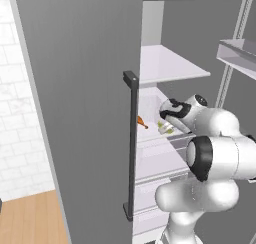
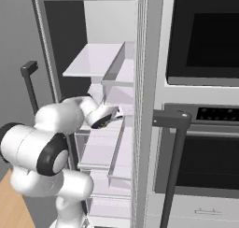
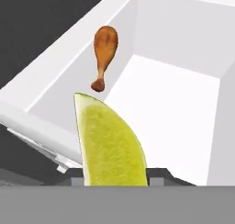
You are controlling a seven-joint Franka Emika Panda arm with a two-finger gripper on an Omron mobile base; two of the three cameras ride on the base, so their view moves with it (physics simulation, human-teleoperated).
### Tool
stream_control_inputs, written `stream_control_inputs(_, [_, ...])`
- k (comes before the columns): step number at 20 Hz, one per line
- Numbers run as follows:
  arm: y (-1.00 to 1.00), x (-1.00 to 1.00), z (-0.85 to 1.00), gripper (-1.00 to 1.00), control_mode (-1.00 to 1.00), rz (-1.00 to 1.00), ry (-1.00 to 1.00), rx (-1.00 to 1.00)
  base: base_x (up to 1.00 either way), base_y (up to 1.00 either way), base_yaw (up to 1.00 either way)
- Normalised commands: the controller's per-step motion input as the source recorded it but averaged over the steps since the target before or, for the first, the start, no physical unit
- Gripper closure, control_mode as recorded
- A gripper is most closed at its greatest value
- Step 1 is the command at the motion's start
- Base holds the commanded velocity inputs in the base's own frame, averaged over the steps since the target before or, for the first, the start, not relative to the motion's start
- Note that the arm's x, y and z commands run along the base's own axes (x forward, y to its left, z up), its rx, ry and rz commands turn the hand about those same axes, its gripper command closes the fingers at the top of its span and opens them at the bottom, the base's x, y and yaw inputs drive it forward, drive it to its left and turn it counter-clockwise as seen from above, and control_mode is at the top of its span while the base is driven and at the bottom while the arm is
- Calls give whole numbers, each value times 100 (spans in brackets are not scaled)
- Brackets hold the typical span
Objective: Place one lemon wedge and one chicken drumstick in each tupperware on the nearby counter, to pack two identical lunches.
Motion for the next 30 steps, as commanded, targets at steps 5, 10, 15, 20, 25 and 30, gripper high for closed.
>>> stream_control_inputs(5, [43, -100, 97, 100, -100, 0, 0, -9, 0, 0, 0])
stream_control_inputs(10, [49, -100, 100, 100, -100, 0, 0, -11, 0, 0, 0])
stream_control_inputs(15, [1, -100, 89, 100, -100, 0, -2, -2, 0, 0, 0])
stream_control_inputs(20, [0, -100, 80, 100, -100, 0, -3, 0, 0, 0, 0])
stream_control_inputs(25, [0, -98, 47, 100, -100, 0, -3, 0, 0, 0, 0])
stream_control_inputs(30, [0, -20, 6, 100, 100, 0, -1, 0, -80, -2, 0])
